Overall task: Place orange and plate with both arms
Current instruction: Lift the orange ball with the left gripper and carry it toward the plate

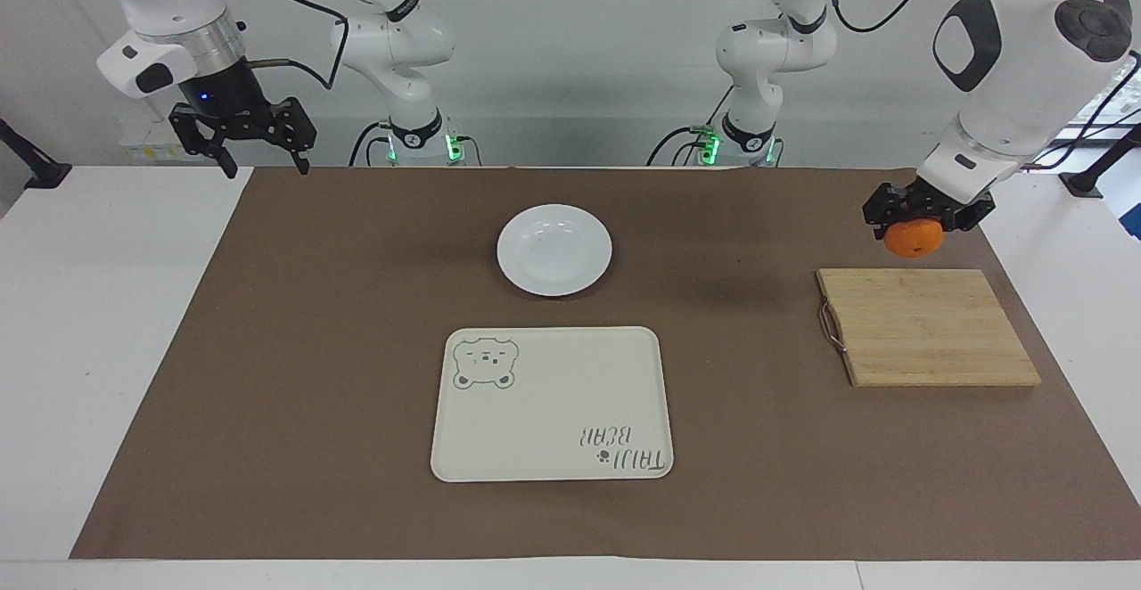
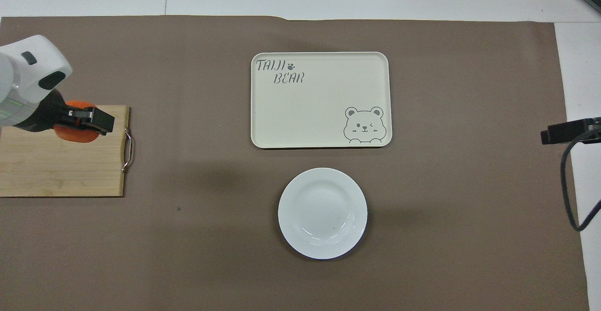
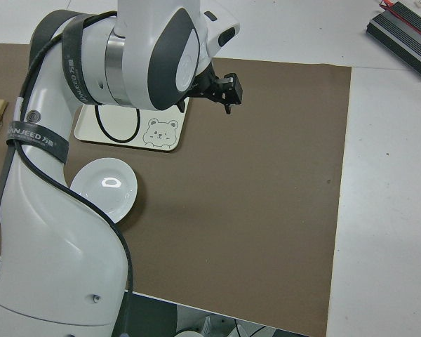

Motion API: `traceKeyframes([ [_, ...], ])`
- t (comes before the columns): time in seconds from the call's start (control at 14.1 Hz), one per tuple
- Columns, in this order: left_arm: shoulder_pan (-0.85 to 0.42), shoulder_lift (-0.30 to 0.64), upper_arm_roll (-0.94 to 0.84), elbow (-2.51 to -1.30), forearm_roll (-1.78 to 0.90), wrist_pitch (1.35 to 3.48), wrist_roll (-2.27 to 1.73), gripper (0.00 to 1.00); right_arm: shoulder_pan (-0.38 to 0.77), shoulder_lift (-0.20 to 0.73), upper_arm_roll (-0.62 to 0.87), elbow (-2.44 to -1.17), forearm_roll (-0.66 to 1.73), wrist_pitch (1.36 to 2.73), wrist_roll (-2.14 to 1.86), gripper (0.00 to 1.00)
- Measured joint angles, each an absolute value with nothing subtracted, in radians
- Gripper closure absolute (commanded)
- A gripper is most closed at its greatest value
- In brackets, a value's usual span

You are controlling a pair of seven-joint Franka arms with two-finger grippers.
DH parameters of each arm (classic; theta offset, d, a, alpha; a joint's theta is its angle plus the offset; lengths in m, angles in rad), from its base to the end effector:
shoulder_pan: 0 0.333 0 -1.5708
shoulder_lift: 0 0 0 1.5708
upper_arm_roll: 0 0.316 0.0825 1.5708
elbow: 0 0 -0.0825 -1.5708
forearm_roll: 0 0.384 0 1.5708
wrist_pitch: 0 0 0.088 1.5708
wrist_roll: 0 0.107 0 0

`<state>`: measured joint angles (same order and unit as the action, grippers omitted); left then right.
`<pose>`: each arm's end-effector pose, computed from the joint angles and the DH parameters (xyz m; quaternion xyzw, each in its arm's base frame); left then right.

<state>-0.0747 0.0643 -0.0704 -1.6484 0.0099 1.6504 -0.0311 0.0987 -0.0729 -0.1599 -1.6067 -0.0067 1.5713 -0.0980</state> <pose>0.5698 -0.0812 0.5582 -0.9979 0.0575 0.0307 0.0054 0.5309 -0.0367 0.6467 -0.9997 -0.0184 -0.0184 0.0010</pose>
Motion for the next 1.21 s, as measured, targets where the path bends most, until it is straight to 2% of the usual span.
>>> traceKeyframes([
  [0.57,-0.345,0.056,-0.080,-1.647,-0.037,1.657,-0.438,1.00,0.099,-0.073,-0.159,-1.608,-0.007,1.571,-0.089,0.00],
  [0.78,-0.432,0.057,-0.081,-1.664,-0.063,1.732,-0.563,1.00,0.099,-0.073,-0.159,-1.609,-0.007,1.571,-0.089,0.00],
  [1.21,-0.610,0.107,-0.083,-1.848,-0.114,2.013,-0.774,1.00,0.099,-0.073,-0.159,-1.610,-0.007,1.571,-0.089,0.00],
])
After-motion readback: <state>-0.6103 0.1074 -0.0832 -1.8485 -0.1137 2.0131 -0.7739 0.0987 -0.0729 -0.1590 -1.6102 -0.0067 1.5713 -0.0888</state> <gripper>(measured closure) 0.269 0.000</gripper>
